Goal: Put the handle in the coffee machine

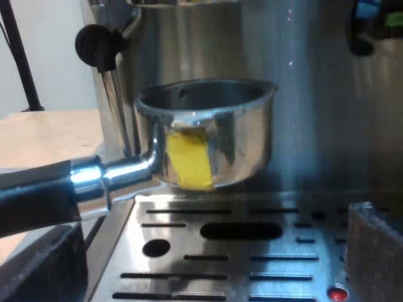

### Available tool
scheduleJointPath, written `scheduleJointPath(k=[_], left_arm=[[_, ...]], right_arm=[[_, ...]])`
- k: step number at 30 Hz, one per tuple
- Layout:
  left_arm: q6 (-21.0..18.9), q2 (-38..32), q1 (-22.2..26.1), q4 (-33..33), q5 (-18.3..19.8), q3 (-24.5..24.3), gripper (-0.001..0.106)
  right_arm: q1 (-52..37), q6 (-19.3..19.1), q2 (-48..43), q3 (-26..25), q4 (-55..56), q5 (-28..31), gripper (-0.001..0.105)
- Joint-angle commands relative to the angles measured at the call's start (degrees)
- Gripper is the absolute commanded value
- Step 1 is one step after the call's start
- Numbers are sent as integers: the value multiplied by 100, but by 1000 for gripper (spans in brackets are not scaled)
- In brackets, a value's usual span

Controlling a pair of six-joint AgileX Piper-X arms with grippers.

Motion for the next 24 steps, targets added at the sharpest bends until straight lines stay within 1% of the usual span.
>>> scheduleJointPath(k=[1, 7, 14, 18, 19, 20, 23, 24], left_arm=[[61, 33, 13, -206, 393, -94, 0], [14, 407, 13, -214, 407, -343, 0], [14, 504, 13, -214, 483, -627, 0], [78, 504, -134, -227, 532, -693, 0], [157, 504, -278, -238, 531, -710, 0], [163, 514, -318, -253, 512, -716, 0], [-60, 530, -517, -400, 424, -715, 0], [-235, 566, -521, -482, 419, -715, 0]], right_arm=[[-59, -337, -17, -58, -110, -127, 84], [-112, -346, -3, -68, -122, -245, 84], [-190, -346, -3, -68, -122, -250, 84], [-206, -346, -3, -68, -122, -250, 84], [-229, -346, -3, -68, -122, -250, 84], [-226, -346, -3, -68, -122, -250, 84], [-231, -369, -3, -68, -122, -250, 84], [-231, -367, -3, -68, -122, -250, 84]])
